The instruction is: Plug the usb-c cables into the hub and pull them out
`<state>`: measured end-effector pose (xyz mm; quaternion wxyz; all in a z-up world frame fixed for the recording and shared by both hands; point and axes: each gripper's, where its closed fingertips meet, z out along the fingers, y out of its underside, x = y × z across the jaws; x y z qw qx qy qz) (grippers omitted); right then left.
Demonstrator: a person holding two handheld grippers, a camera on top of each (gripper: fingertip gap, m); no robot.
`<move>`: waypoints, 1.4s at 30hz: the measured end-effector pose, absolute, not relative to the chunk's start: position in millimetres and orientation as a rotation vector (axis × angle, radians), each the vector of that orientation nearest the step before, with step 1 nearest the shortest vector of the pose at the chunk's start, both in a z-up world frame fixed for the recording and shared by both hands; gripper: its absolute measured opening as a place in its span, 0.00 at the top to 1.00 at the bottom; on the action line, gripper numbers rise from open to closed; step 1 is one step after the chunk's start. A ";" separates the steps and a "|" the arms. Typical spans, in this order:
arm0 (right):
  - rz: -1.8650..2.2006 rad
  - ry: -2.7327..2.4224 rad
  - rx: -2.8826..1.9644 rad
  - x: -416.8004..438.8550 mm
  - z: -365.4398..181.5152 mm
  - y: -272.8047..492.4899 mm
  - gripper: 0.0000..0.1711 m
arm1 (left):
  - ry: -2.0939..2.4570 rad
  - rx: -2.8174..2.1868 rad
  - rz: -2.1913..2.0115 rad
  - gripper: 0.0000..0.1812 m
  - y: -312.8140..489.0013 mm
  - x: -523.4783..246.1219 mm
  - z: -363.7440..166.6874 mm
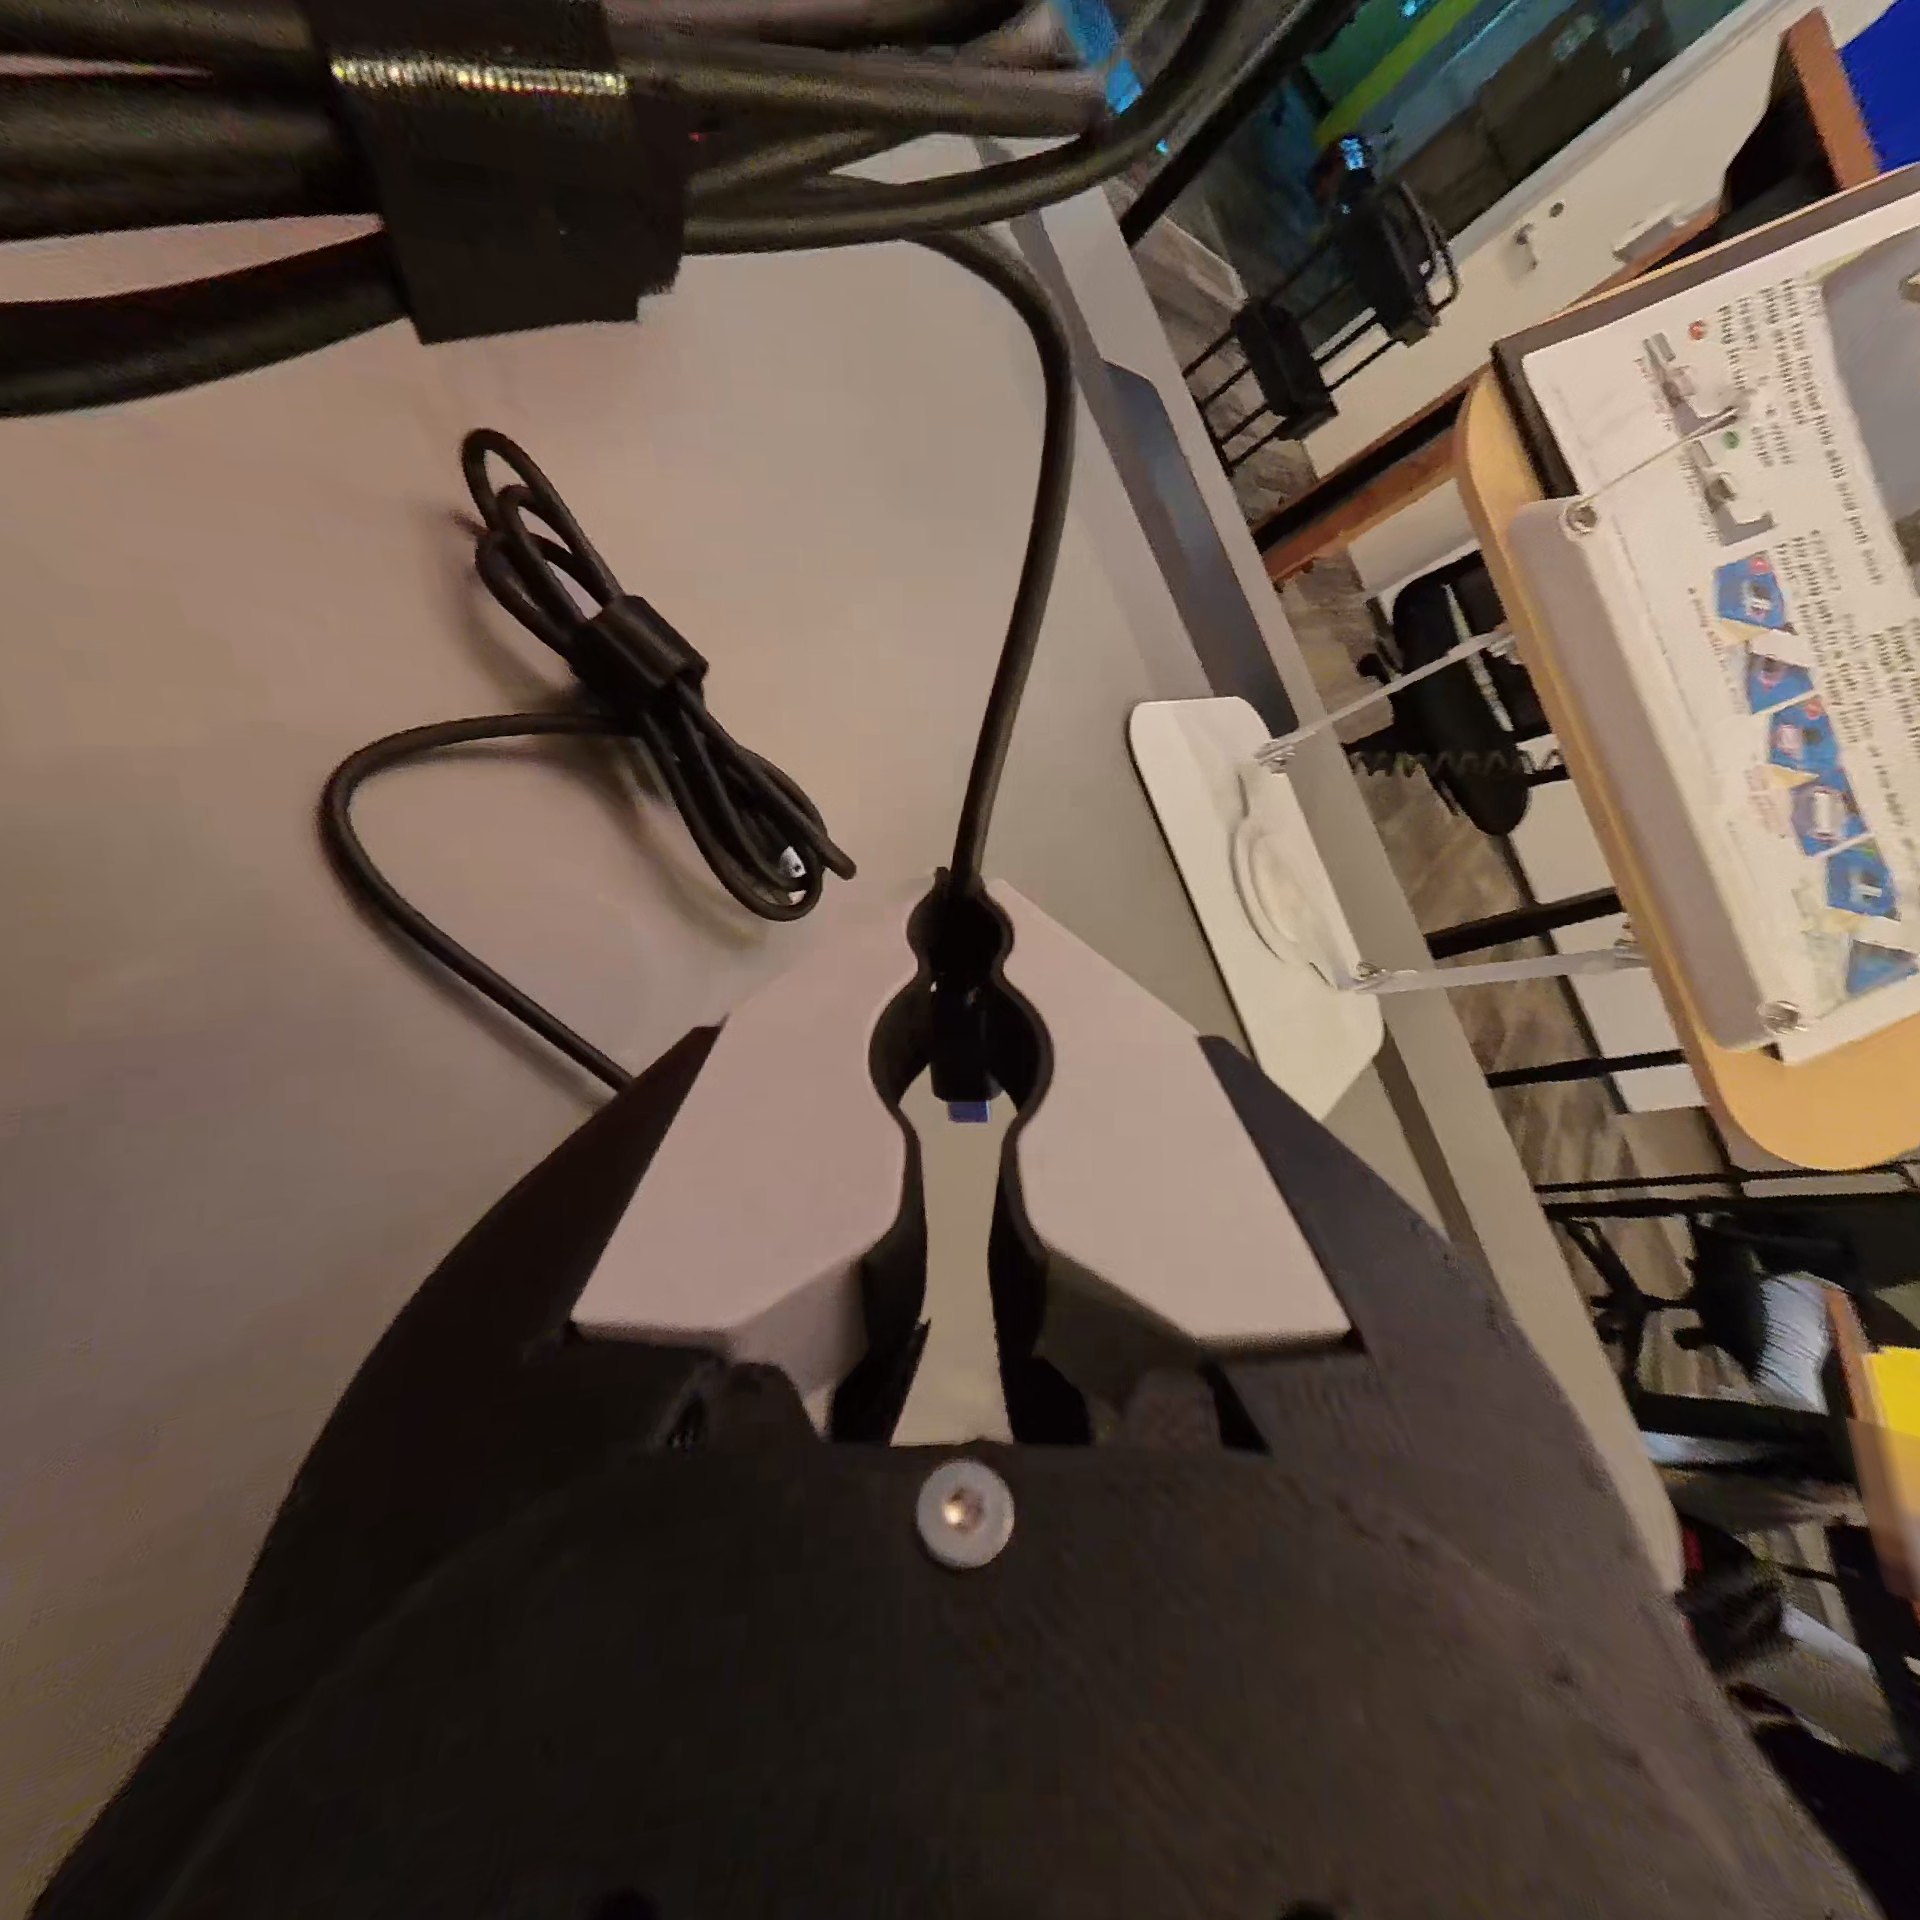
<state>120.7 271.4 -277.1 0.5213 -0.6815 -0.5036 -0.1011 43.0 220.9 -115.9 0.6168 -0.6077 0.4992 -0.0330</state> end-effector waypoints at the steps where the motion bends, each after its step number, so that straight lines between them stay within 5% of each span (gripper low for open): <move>1: -0.216 -1.199 -1.641 120.1 -276.3 270.7 1.00 | 1.148 -1.410 -0.076 0.96 223.5 41.0 -117.9; 12: 0.162 -1.115 -1.892 131.8 -278.0 268.4 1.00 | 1.162 -1.599 -0.033 0.96 255.9 25.3 -174.0; 17: 0.479 -1.042 -2.074 126.3 -295.3 257.6 1.00 | 1.178 -1.745 -0.045 0.77 263.8 21.5 -207.5; 20: 0.514 -1.014 -2.114 126.1 -301.3 257.6 1.00 | 1.172 -1.700 -0.036 0.74 260.3 26.0 -196.7; 32: 0.093 -1.318 -1.741 91.3 -272.7 246.9 1.00 | 1.510 -1.467 0.174 0.79 228.6 83.0 -233.5; 42: 0.005 -1.371 -1.523 75.8 -257.5 235.2 1.00 | 1.574 -1.427 0.276 0.95 236.5 71.0 -245.0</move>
